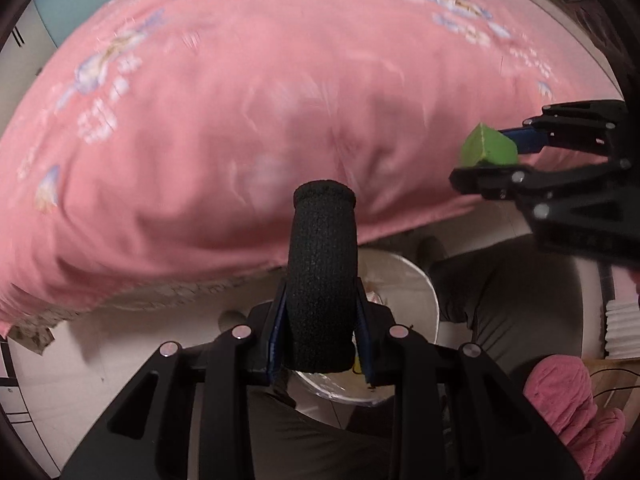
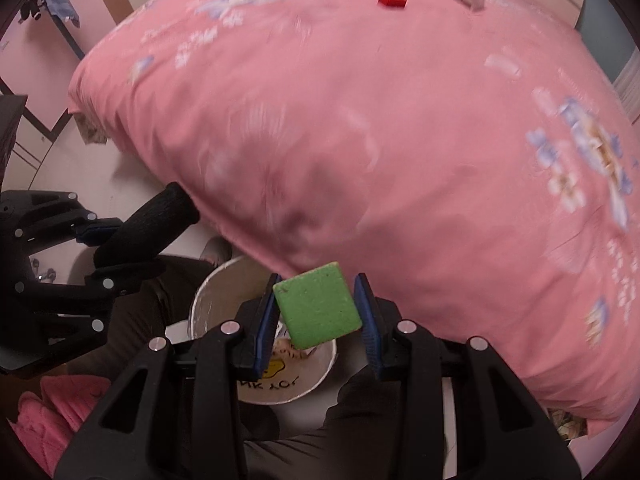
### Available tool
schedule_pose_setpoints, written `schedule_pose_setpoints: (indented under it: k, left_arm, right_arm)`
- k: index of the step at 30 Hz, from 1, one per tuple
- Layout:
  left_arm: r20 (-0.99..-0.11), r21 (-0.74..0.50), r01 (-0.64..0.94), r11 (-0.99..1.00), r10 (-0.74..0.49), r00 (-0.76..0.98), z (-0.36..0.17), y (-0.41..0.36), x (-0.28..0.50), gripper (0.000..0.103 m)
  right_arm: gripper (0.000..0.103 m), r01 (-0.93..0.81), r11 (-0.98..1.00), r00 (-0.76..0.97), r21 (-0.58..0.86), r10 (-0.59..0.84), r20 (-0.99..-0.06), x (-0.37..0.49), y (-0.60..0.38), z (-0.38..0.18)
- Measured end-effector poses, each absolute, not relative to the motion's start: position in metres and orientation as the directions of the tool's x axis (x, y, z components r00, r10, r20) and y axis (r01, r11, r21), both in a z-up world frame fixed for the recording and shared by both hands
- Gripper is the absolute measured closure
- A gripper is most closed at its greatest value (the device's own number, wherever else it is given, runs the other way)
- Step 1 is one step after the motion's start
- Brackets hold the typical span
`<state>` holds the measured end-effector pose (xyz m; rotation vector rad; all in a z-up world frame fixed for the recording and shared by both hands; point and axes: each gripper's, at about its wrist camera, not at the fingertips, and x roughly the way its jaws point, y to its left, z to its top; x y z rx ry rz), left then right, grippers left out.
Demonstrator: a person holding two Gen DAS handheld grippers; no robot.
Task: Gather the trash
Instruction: 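Carry the black cylinder in the left tool while the right tool carries the green cube to the bowl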
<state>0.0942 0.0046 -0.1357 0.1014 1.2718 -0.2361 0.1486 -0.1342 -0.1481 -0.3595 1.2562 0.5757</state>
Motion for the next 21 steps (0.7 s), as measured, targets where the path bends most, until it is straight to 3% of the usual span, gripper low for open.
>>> schedule_pose_setpoints:
  k: [21]
  left_arm:
    - [-0.99, -0.125, 0.192, 0.973, -0.134, 0.036, -0.245, -0.006, 0.096, 0.071]
  right_arm:
    - [0.065, -0.605, 0.787, -0.039, 0.124, 0.127, -0.991, 0.114, -0.119, -0.284]
